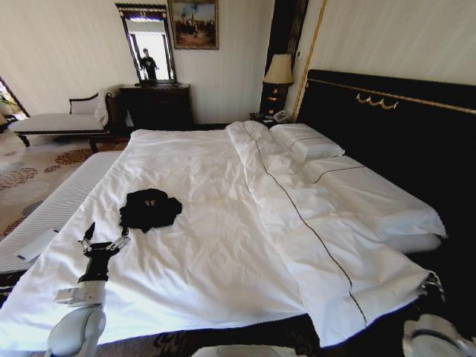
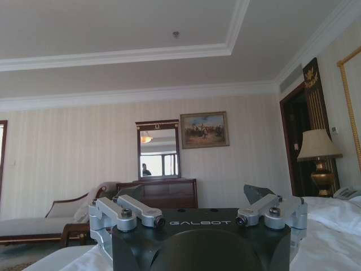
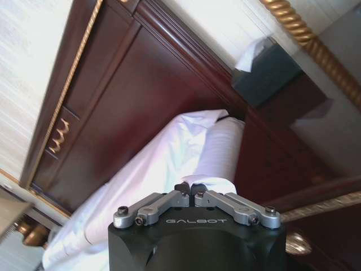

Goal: Fold the clothes on the bed.

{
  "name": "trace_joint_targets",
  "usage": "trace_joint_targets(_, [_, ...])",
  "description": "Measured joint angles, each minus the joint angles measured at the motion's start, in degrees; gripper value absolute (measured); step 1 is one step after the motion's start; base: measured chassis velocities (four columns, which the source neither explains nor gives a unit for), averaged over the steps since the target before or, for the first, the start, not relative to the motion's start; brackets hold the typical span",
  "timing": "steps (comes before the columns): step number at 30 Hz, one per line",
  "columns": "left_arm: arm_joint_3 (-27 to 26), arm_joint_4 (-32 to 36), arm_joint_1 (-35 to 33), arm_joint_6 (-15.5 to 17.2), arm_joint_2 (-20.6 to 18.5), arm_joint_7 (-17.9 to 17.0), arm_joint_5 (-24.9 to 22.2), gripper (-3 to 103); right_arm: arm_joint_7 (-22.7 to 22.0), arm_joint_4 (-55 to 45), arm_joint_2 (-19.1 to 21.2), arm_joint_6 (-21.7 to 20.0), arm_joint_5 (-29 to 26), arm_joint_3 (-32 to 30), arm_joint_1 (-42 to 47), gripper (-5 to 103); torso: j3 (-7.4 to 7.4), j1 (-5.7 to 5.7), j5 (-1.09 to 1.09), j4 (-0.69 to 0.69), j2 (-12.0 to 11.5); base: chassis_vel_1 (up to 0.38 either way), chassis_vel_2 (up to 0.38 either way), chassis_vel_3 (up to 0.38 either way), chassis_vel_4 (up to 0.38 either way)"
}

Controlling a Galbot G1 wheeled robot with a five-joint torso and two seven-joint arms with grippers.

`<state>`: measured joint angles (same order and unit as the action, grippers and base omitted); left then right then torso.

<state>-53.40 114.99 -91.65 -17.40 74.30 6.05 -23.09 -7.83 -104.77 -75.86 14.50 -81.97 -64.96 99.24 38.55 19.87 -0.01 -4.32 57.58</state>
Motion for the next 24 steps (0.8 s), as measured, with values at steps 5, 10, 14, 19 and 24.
trace_joint_targets(5, [0.09,-0.56,0.86,-0.05,-0.04,0.00,-0.91,100,0.09,2.90,-1.35,1.07,2.56,1.57,1.89,0,0.00,0.00,0.00,0.00,0.00,0.000,0.000,0.000,0.000])
trace_joint_targets(10, [0.03,-1.47,1.18,-0.69,-0.83,0.05,-2.04,100,1.63,7.21,-2.28,2.08,3.10,1.69,3.48,0,0.00,0.00,0.01,0.03,0.00,0.000,0.000,0.000,0.000])
trace_joint_targets(14, [0.00,-2.00,1.67,-0.90,-1.58,0.07,-2.68,100,2.62,9.49,-2.97,2.53,3.29,1.63,4.45,0,0.00,0.00,0.01,0.04,0.00,0.000,0.000,0.000,0.000])
trace_joint_targets(19, [0.27,-2.36,2.13,-0.92,-2.38,0.10,-3.04,100,3.37,10.34,-3.72,2.84,3.95,1.65,4.52,0,0.00,0.00,0.00,0.02,-0.01,0.000,0.000,0.000,0.000])
trace_joint_targets(24, [0.27,-2.84,2.48,-0.94,-3.37,0.12,-3.69,100,3.68,11.13,-4.50,3.16,5.42,2.13,4.80,0,0.00,0.00,0.00,0.02,-0.01,0.000,0.000,0.000,0.000])
